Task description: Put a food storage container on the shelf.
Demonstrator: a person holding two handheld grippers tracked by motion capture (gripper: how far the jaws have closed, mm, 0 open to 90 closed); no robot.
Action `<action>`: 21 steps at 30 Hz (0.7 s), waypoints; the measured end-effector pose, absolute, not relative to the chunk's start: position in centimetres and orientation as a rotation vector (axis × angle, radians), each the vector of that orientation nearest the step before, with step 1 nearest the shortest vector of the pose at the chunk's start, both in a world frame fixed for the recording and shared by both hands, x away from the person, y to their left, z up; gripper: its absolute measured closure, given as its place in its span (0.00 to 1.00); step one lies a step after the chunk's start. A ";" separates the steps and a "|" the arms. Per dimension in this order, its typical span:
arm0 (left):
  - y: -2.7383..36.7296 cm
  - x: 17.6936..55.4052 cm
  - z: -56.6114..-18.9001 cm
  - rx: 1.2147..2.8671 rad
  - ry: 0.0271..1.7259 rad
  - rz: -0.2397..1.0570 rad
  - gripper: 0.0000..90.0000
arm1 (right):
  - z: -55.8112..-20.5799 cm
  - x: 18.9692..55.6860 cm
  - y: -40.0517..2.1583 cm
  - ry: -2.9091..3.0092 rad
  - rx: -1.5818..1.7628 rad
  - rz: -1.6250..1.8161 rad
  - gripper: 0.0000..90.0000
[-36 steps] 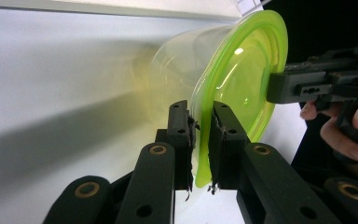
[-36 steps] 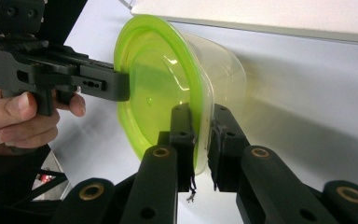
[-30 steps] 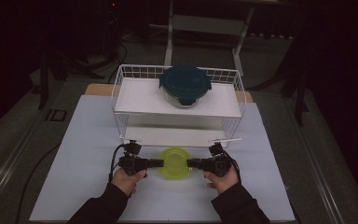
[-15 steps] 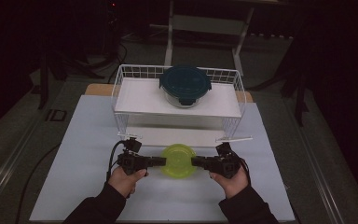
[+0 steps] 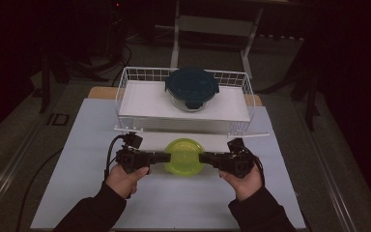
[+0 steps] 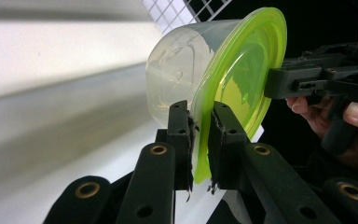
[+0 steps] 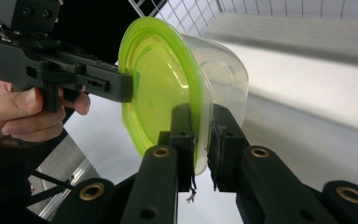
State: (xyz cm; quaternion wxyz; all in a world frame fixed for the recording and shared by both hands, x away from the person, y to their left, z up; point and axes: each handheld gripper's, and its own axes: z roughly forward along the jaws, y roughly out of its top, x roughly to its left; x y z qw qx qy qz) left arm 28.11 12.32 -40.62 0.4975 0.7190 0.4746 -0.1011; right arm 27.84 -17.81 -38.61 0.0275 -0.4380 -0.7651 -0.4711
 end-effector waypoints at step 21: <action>12.9 30.3 -32.5 1.707 1.101 -0.145 0.88 | -31.1 29.8 -17.3 -2.370 -1.327 -1.613 0.90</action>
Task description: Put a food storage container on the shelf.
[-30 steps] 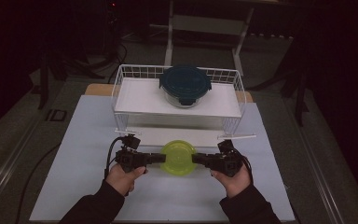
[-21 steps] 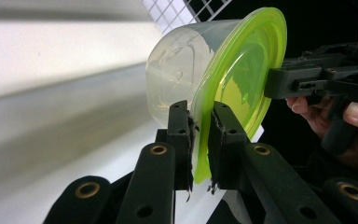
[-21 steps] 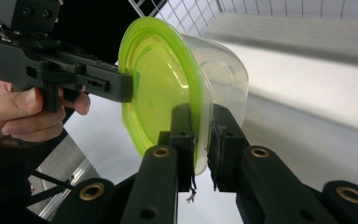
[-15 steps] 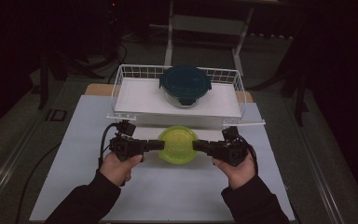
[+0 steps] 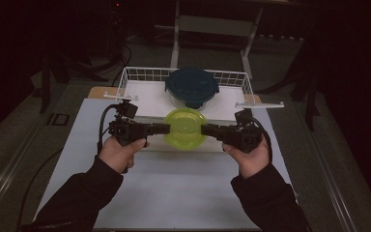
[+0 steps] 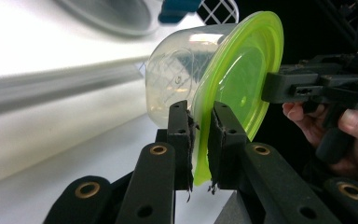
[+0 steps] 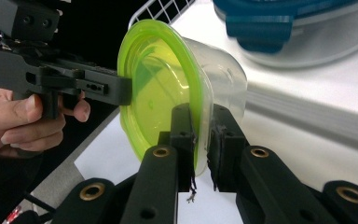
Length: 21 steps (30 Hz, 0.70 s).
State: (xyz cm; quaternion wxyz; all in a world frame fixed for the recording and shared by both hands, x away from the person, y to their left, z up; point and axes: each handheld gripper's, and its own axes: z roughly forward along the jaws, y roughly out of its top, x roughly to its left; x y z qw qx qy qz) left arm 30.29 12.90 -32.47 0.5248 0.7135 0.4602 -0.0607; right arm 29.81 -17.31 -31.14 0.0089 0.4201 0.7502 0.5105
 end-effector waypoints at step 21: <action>12.6 35.1 -26.3 1.678 1.051 -0.087 0.88 | -25.2 33.9 -17.5 2.245 1.301 1.656 0.90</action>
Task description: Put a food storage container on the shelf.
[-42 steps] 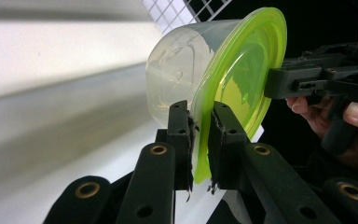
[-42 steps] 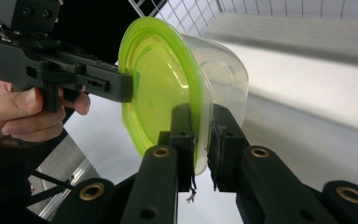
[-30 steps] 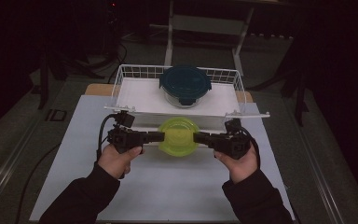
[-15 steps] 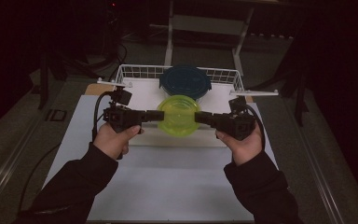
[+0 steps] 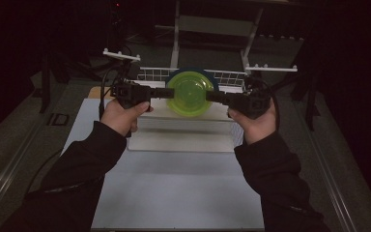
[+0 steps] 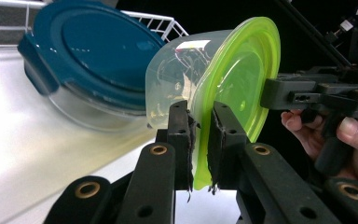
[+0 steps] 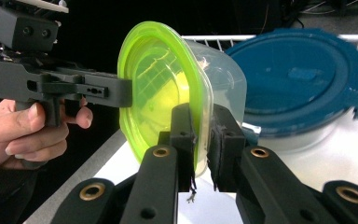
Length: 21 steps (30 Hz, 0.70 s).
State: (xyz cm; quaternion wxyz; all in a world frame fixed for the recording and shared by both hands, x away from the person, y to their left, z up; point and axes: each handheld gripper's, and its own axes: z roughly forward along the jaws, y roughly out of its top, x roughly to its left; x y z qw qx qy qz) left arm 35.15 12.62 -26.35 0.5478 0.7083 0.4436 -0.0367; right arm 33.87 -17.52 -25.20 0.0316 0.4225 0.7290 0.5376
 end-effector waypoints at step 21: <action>11.3 40.7 -26.5 1.635 1.118 -0.137 0.88 | -24.7 39.4 -18.4 2.195 1.470 1.636 0.90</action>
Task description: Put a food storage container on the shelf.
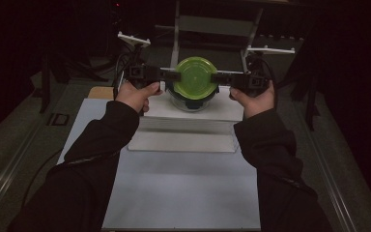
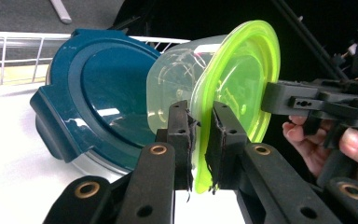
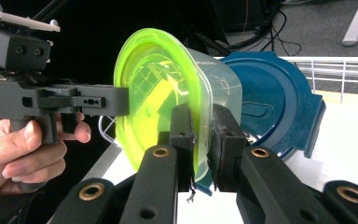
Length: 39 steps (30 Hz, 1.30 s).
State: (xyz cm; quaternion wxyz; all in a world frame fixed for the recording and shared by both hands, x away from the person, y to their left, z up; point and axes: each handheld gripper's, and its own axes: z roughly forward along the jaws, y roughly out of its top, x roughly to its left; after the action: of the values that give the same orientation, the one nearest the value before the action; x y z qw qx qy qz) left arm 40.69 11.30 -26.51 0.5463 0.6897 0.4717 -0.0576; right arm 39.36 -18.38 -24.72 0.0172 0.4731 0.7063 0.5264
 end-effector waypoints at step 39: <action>11.0 42.4 -26.4 1.529 1.144 -0.056 0.46 | -24.1 43.2 -17.5 2.178 1.532 1.586 0.42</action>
State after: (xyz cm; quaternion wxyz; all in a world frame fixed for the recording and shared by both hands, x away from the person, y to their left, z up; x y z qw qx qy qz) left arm 42.41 11.04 -26.39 0.5774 0.6535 0.4889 -0.0237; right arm 43.23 -17.54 -24.08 0.0212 0.4941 0.7027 0.5116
